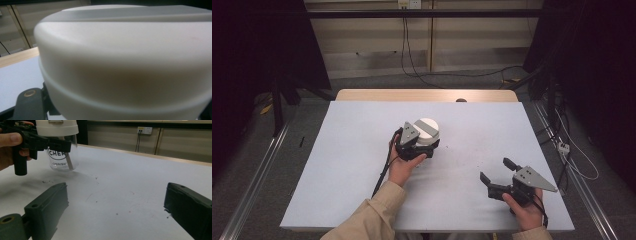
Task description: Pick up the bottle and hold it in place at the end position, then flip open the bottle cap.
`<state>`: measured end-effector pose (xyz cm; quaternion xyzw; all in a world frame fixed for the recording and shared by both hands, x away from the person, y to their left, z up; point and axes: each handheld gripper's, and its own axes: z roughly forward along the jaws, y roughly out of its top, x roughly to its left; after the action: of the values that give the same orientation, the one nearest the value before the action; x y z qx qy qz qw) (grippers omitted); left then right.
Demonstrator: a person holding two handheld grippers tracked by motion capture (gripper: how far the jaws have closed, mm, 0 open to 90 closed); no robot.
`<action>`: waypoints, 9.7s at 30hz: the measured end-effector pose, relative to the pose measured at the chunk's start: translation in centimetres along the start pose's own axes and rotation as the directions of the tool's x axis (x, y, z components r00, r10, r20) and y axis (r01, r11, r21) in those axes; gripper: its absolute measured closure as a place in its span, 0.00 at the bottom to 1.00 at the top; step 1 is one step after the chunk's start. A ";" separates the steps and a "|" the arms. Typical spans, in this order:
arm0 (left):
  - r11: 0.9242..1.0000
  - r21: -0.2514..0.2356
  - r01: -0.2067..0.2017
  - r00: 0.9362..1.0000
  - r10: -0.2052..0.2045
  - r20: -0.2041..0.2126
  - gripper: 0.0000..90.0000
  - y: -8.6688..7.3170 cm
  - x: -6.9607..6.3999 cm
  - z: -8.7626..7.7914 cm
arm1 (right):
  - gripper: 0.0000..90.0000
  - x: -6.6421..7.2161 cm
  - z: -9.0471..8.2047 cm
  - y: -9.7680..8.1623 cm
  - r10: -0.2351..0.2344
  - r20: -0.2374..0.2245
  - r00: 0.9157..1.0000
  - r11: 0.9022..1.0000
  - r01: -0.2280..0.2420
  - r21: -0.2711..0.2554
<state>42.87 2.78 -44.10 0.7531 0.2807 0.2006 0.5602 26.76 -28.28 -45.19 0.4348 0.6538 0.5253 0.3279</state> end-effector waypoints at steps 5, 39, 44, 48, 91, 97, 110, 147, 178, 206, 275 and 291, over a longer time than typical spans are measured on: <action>1.000 0.024 0.003 1.000 -0.003 -0.003 0.20 -0.5 0.1 0.4 | 0.05 0.0 -0.1 0.0 0.000 -0.001 1.000 1.000 0.000 0.000; 1.000 0.015 -0.022 0.999 0.023 -0.046 0.21 -1.5 1.2 1.7 | 0.06 0.2 0.3 -0.1 0.010 -0.012 1.000 1.000 -0.009 0.009; 1.000 0.008 -0.028 0.999 0.028 -0.045 0.20 -1.6 1.2 1.7 | 0.06 0.2 0.3 -0.1 0.006 -0.015 1.000 1.000 -0.005 0.011; 1.000 0.008 -0.026 0.999 0.026 -0.042 0.20 -1.6 1.2 1.7 | 0.06 0.3 0.5 -0.1 0.005 -0.027 1.000 1.000 -0.004 0.015; 0.999 0.013 -0.037 0.998 0.037 -0.044 0.21 -1.6 1.1 1.8 | 0.05 2.0 5.2 2.9 -0.010 -0.106 0.994 0.996 0.020 0.086; 0.999 0.013 -0.036 0.998 0.037 -0.045 0.21 -1.6 1.1 1.8 | 0.06 2.1 6.0 3.3 -0.009 -0.109 0.994 0.995 0.020 0.100; 0.999 0.014 -0.042 0.998 0.043 -0.051 0.21 -1.6 1.0 1.7 | 0.22 3.2 8.0 4.4 0.006 -0.125 0.992 0.996 0.006 0.094; 0.999 0.015 -0.038 0.998 0.039 -0.045 0.21 -1.6 1.0 1.8 | 1.00 6.0 13.6 7.1 -0.009 -0.240 0.971 0.986 0.049 0.161; 1.000 0.016 -0.022 0.999 0.022 -0.042 0.21 -1.6 1.1 1.9 | 1.00 6.1 14.6 10.3 -0.031 -0.238 0.971 0.994 0.054 0.091; 1.000 0.014 -0.024 0.999 0.025 -0.042 0.21 -1.6 1.0 1.9 | 1.00 6.6 15.7 12.1 -0.036 -0.251 0.967 0.997 0.053 0.061; 0.999 0.024 -0.022 0.999 0.023 -0.044 0.21 -1.6 1.2 2.0 | 1.00 7.7 19.9 13.4 -0.097 -0.253 0.962 0.992 0.114 0.054; 0.999 0.027 -0.017 0.999 0.018 -0.043 0.21 -1.5 1.2 2.1 | 1.00 7.7 20.3 13.2 -0.085 -0.258 0.962 0.993 0.102 0.052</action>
<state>44.75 2.38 -46.18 0.7586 0.2887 0.2180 0.5420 44.59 -12.21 -36.87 0.3426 0.7269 0.5395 0.2513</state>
